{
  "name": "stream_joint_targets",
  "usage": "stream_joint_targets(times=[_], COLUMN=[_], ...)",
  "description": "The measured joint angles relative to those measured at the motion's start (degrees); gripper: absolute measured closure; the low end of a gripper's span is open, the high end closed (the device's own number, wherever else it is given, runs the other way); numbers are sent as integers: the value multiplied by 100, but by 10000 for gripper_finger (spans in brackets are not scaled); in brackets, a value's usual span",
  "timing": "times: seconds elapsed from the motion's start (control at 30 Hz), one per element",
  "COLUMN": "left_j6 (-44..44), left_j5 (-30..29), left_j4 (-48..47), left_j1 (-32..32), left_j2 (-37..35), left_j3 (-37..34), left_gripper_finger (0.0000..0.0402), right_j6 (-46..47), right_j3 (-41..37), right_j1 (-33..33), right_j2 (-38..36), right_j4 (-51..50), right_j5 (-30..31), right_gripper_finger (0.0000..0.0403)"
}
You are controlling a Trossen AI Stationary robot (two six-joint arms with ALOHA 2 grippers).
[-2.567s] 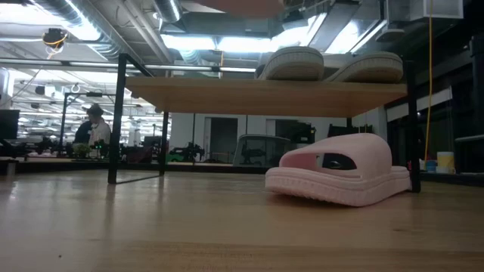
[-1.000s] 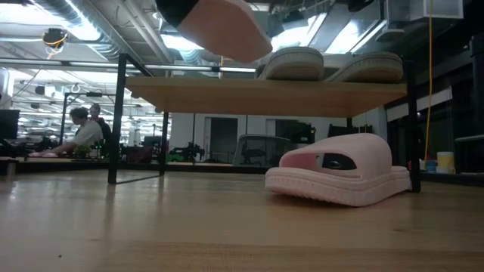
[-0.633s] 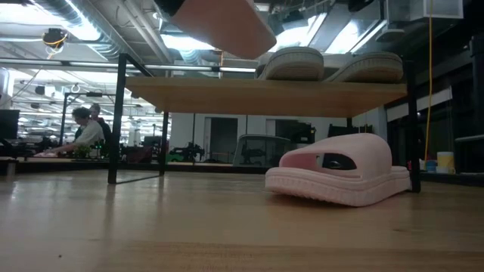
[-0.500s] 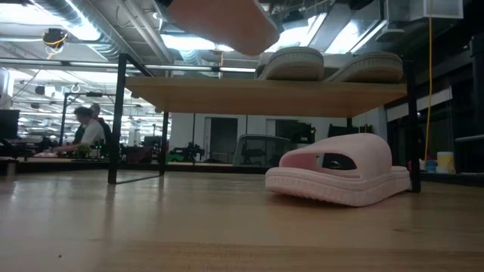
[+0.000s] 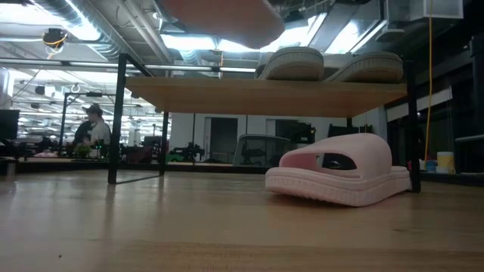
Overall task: Pick and place slides into the shelf
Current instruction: Put the left pink slide on the shelf
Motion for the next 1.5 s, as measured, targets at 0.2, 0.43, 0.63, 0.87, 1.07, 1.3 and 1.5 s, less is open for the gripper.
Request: stream_joint_targets(times=[0.2,0.43,0.63,0.87,1.07,1.3,1.5], left_j6=[1015,1841,1933,1888,1895,2244,2492], left_j5=[-3,-10,-11,0,249,375,356], left_j4=[73,154,-98,-888,-883,-880,-878], left_j1=[146,293,505,757,856,858,966], left_j2=[-22,-443,-785,-796,-796,-796,-796], left_j3=[-2,-2,0,-2,-2,-1,-1], left_gripper_finger=[401,401,401,401,401,401,401], right_j6=[15,5,5,4,-158,-304,-794], right_j3=[0,2,2,2,4,31,587], right_j1=[0,0,0,-2,-22,-304,-653], right_j2=[0,2,4,4,4,4,0], right_j4=[42,45,45,127,506,1116,994], right_j5=[2,3,4,7,17,240,440], right_gripper_finger=[381,394,394,379,378,377,377])
